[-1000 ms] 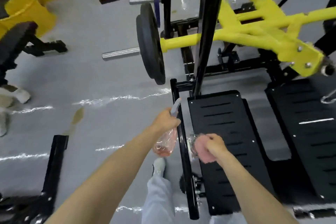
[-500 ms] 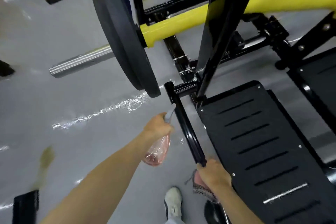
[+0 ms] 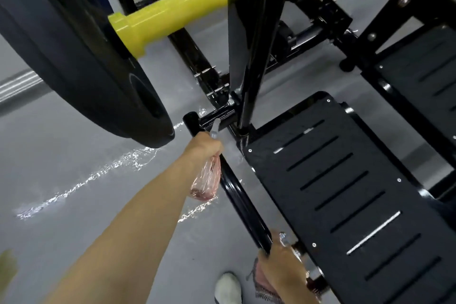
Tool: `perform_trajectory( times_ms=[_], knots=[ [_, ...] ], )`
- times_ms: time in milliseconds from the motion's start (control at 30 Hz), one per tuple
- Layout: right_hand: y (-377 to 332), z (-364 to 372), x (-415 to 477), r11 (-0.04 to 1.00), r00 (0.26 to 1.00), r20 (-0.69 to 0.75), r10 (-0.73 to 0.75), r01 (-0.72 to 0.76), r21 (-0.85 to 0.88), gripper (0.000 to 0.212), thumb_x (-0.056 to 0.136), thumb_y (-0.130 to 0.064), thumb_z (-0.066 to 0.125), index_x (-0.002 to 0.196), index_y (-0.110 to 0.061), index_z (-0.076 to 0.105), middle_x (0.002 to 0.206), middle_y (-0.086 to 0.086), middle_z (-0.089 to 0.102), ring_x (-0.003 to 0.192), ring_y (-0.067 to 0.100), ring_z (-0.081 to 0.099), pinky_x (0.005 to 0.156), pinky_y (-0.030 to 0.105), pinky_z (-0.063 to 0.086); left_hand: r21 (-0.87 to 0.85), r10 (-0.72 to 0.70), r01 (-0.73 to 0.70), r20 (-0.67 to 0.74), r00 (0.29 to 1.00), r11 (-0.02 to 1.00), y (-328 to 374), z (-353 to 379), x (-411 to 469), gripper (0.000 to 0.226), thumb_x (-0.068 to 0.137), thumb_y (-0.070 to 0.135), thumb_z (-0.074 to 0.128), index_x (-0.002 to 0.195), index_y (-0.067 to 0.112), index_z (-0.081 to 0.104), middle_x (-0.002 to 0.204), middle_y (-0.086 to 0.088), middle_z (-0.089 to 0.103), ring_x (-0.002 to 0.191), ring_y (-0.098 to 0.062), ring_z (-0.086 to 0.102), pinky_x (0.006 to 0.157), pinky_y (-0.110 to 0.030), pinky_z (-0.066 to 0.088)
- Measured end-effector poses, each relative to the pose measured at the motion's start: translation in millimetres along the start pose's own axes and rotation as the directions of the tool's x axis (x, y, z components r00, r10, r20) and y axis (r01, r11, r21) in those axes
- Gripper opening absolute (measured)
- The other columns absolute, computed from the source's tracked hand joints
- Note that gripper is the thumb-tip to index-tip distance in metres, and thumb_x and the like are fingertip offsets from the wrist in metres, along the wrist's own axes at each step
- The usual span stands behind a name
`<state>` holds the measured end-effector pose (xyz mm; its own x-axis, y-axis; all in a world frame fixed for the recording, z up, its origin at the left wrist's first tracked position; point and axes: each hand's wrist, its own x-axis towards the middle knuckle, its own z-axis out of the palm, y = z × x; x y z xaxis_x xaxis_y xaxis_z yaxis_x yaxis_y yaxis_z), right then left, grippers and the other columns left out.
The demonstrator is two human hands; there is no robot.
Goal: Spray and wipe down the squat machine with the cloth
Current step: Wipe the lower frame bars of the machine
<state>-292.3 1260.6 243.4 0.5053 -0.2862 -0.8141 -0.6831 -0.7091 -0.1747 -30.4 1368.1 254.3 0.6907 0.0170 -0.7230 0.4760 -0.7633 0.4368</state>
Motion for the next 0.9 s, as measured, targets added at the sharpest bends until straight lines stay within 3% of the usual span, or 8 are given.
perform_trajectory(
  times_ms=[100, 200, 367, 467, 567, 667, 733, 900],
  knots=[
    [-4, 1, -4, 1.0, 1.0, -0.021, -0.011, 0.011, -0.009, 0.064, 0.098, -0.04, 0.037, 0.152, -0.029, 0.005, 0.132, 0.002, 0.055, 0.121, 0.018, 0.052, 0.095, 0.026, 0.04, -0.041, -0.04, 0.039, -0.019, 0.999, 0.998, 2, -4, 7, 0.015, 0.063, -0.002, 0.058, 0.072, 0.008, 0.054, 0.075, -0.008, 0.052, 0.065, -0.02, 0.053, 0.059, -0.026, 0.045],
    [-7, 8, -2, 0.999, 0.999, 0.023, 0.025, -0.025, 0.037, 0.068, 0.097, -0.04, 0.037, 0.153, -0.022, 0.002, 0.131, 0.001, 0.058, 0.117, 0.019, 0.056, 0.092, 0.029, 0.042, -0.102, -0.081, 0.078, -0.023, 0.996, 0.992, -6, -8, 13, 0.018, 0.058, -0.003, 0.056, 0.073, 0.006, 0.054, 0.077, -0.011, 0.051, 0.067, -0.025, 0.053, 0.06, -0.029, 0.044],
    [-5, 13, -2, 0.995, 0.998, 0.05, 0.038, -0.043, 0.09, 0.068, 0.097, -0.04, 0.035, 0.152, -0.024, -0.002, 0.118, -0.001, 0.065, 0.106, 0.017, 0.062, 0.085, 0.029, 0.045, -0.208, -0.141, 0.112, -0.133, 0.981, 0.972, -23, -20, 15, 0.024, 0.074, -0.003, 0.056, 0.095, 0.009, 0.055, 0.074, -0.007, 0.053, 0.068, -0.022, 0.054, 0.055, -0.024, 0.04],
    [-1, 15, -8, 0.997, 0.999, 0.036, 0.032, -0.035, 0.069, 0.068, 0.097, -0.039, 0.034, 0.152, -0.022, -0.002, 0.114, -0.001, 0.066, 0.102, 0.017, 0.063, 0.079, 0.031, 0.045, -0.215, -0.169, 0.141, -0.12, 0.978, 0.966, -44, -18, 2, 0.02, 0.068, -0.004, 0.059, 0.085, 0.006, 0.057, 0.075, -0.01, 0.06, 0.063, -0.024, 0.06, 0.056, -0.031, 0.053],
    [6, 22, -17, 0.998, 0.998, 0.037, 0.044, -0.046, 0.049, 0.069, 0.098, -0.039, 0.034, 0.153, -0.018, -0.002, 0.114, 0.002, 0.066, 0.103, 0.02, 0.063, 0.083, 0.033, 0.048, -0.072, -0.157, 0.153, -0.066, 0.985, 0.986, -73, -6, -16, 0.024, 0.057, 0.005, 0.061, 0.08, 0.012, 0.061, 0.074, -0.007, 0.066, 0.071, -0.024, 0.065, 0.076, -0.04, 0.058],
    [15, 30, -29, 0.999, 0.998, 0.048, 0.044, -0.043, -0.012, 0.071, 0.098, -0.041, 0.033, 0.153, -0.016, -0.006, 0.115, 0.005, 0.065, 0.102, 0.019, 0.064, 0.084, 0.032, 0.05, 0.207, -0.067, 0.047, 0.088, 0.994, 0.977, -95, 18, -51, 0.031, 0.058, 0.018, 0.06, 0.089, 0.019, 0.06, 0.085, 0.002, 0.068, 0.085, -0.02, 0.066, 0.084, -0.034, 0.053],
    [19, 37, -38, 0.999, 0.997, 0.066, 0.04, -0.037, -0.037, 0.07, 0.099, -0.042, 0.032, 0.153, -0.017, -0.006, 0.12, 0.003, 0.063, 0.105, 0.019, 0.063, 0.085, 0.032, 0.049, 0.34, -0.029, -0.028, 0.163, 0.986, 0.94, -105, 40, -76, 0.021, 0.069, 0.021, 0.06, 0.09, 0.022, 0.056, 0.09, 0.007, 0.066, 0.091, -0.018, 0.064, 0.085, -0.027, 0.049],
    [37, 61, -60, 1.0, 0.991, 0.134, 0.009, -0.005, -0.031, 0.07, 0.099, -0.042, 0.032, 0.153, -0.019, -0.006, 0.121, 0.005, 0.062, 0.104, 0.019, 0.063, 0.088, 0.032, 0.052, 0.355, -0.035, -0.024, 0.159, 0.987, 0.934, -125, 85, -121, 0.011, 0.079, 0.018, 0.054, 0.08, 0.027, 0.048, 0.089, 0.008, 0.061, 0.094, -0.018, 0.061, 0.084, -0.025, 0.046]
  ],
)
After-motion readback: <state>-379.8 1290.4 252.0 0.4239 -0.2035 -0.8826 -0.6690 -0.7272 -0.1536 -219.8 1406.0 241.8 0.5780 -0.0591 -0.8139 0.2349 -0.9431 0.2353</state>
